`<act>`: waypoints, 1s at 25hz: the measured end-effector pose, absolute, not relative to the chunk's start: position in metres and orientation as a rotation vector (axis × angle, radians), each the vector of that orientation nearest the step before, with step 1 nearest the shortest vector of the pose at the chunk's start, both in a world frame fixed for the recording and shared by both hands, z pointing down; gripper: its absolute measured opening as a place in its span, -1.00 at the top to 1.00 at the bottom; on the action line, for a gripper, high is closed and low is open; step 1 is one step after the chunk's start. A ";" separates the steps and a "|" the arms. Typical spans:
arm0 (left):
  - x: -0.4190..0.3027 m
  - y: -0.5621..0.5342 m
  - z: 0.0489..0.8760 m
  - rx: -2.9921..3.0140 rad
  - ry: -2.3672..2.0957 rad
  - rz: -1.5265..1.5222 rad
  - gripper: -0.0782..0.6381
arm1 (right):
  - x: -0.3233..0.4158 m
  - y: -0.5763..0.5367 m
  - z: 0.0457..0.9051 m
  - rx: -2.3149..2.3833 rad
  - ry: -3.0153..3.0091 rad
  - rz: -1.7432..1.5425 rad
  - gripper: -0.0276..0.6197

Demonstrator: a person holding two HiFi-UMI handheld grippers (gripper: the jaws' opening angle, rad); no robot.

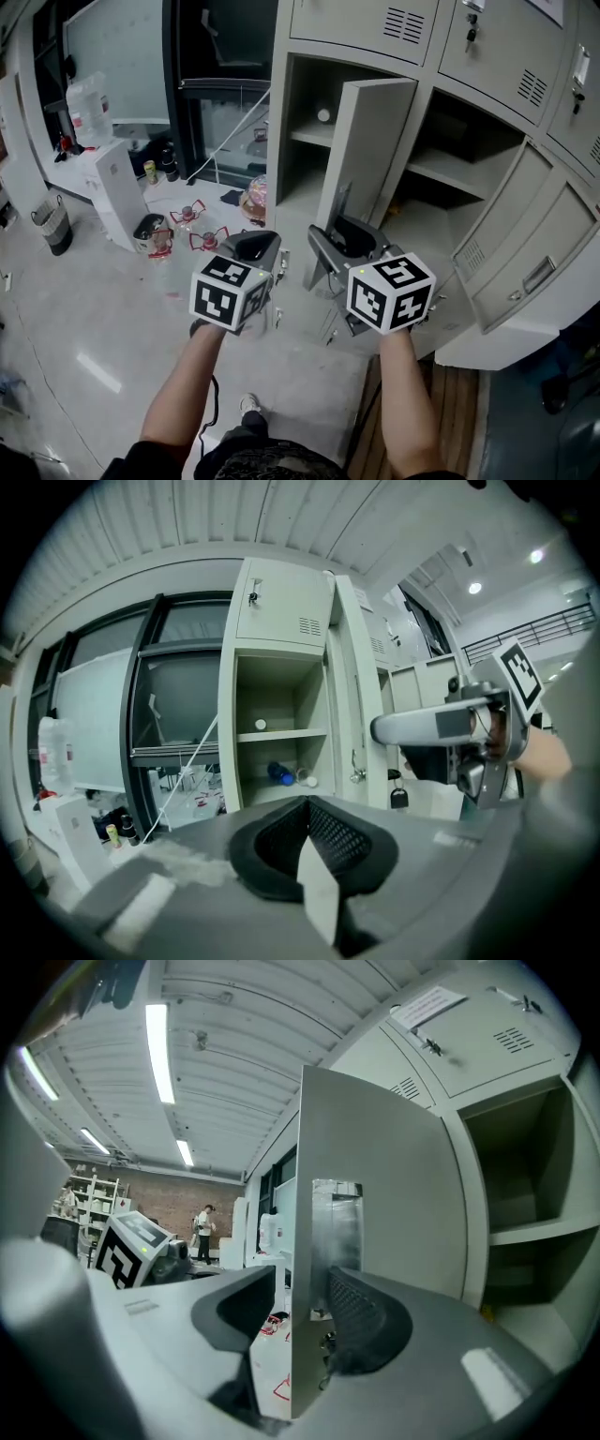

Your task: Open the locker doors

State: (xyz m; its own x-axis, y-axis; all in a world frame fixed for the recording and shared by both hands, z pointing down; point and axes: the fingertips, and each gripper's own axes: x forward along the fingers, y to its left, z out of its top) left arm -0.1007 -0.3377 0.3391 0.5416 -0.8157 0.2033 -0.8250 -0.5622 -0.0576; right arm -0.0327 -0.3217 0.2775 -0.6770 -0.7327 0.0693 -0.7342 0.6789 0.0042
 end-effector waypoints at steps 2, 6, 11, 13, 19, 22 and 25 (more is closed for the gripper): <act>-0.088 -0.333 0.340 2.737 -1.415 0.324 0.79 | -0.022 -0.317 0.276 1.261 -2.813 0.036 0.37; -0.068 -0.325 0.344 2.761 -1.349 0.351 0.79 | -0.001 -0.309 0.274 1.329 -2.799 0.035 0.39; -0.047 -0.321 0.348 2.789 -1.292 0.351 0.79 | 0.022 -0.301 0.274 1.406 -2.796 0.042 0.45; -0.037 -0.321 0.347 2.804 -1.266 0.348 0.79 | 0.032 -0.298 0.273 1.432 -2.789 0.045 0.48; -0.001 -0.321 0.343 2.860 -1.172 0.348 0.79 | 0.059 -0.289 0.274 1.457 -2.787 0.043 0.47; 0.019 -0.322 0.341 2.896 -1.114 0.354 0.79 | 0.075 -0.286 0.273 1.493 -2.762 0.029 0.43; 0.037 -0.323 0.338 2.924 -1.059 0.354 0.79 | 0.092 -0.282 0.273 1.536 -2.741 0.031 0.43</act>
